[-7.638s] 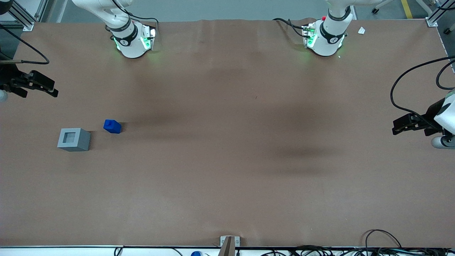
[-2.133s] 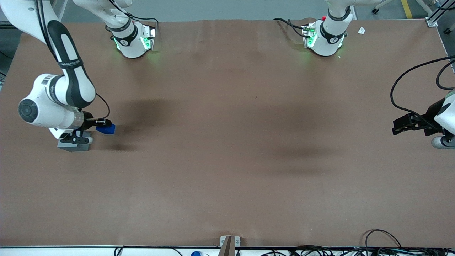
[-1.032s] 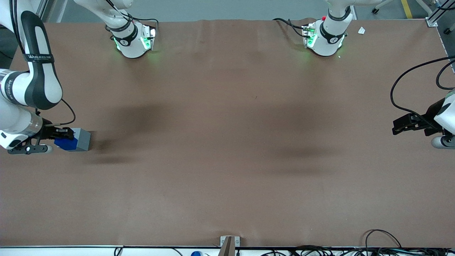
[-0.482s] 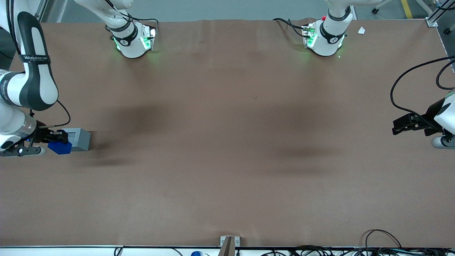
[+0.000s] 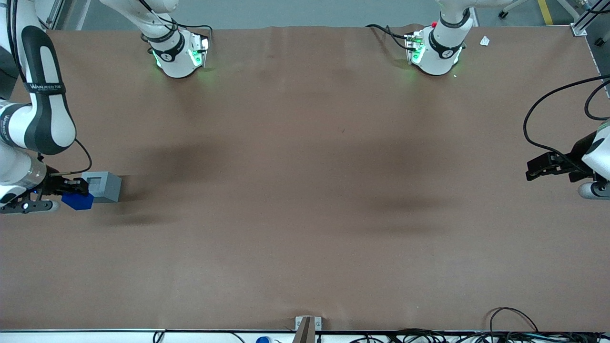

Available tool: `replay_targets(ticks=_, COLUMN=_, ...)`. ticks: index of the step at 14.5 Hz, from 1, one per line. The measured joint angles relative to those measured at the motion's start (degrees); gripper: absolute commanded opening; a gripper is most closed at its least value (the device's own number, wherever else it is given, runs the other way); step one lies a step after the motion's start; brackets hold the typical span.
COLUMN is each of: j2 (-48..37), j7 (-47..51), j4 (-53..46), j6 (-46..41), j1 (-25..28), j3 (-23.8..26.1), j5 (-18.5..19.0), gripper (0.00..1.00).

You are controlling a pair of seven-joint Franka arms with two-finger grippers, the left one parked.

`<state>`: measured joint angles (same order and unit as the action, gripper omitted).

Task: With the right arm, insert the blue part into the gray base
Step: 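Align the blue block over the base opening and lower it in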

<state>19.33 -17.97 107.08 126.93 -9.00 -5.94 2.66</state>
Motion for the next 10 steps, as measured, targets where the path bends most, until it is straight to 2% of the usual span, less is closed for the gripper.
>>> replay_targets(ticks=10, j2=1.85, j7=-0.42, j4=0.02, j6=-0.07, j1=-1.61, j3=-0.01, j5=0.00, gripper=0.06)
